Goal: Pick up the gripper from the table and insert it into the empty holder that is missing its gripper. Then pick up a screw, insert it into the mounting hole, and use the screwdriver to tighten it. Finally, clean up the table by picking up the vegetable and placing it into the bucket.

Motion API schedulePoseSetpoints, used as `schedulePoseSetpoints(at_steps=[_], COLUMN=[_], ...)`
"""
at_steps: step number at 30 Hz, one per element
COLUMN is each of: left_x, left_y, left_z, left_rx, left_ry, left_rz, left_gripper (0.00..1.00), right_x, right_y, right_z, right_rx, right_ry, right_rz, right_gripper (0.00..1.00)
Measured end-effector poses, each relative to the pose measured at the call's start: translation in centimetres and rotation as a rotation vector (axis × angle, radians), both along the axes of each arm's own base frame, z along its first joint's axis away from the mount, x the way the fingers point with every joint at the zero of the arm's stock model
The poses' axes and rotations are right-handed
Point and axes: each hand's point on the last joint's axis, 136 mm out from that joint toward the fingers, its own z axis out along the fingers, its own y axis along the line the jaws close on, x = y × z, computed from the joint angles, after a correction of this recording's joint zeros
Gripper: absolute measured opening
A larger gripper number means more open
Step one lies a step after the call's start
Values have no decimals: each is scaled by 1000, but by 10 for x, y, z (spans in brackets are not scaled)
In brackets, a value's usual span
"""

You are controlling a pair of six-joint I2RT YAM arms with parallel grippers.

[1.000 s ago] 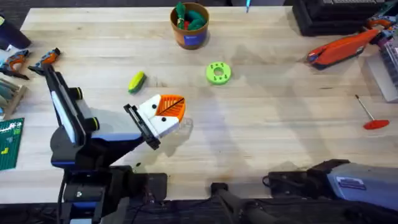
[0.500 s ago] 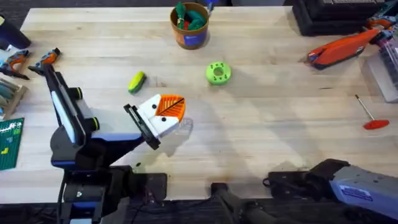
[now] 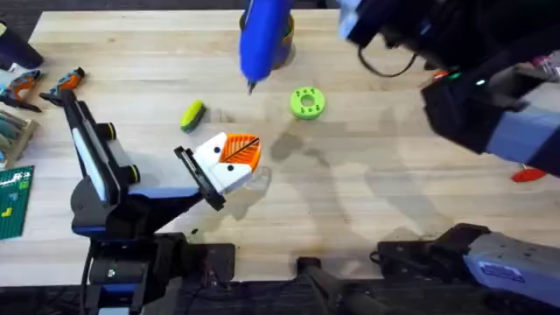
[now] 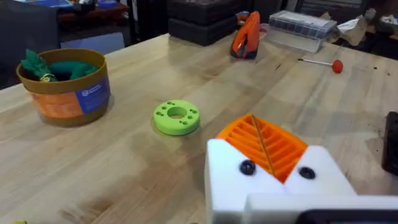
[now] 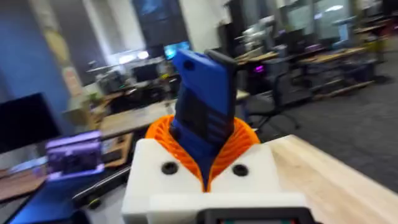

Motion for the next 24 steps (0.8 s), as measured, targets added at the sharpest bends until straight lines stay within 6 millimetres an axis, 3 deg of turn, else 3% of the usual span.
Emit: schedulePoseSetpoints(at_steps=[9,24], left_x=[0,0], left_y=[0,0], left_z=[0,0], left_rx=[0,0], left_ry=[0,1], left_rz=[-1,-3], left_gripper=[5,5], right_x=[-37,-70], right_y=[43,70], right_z=[-12,-31], right_rx=[23,-42], right_ry=[-61,-177], right_rz=[192,303], right_gripper=[26,26])
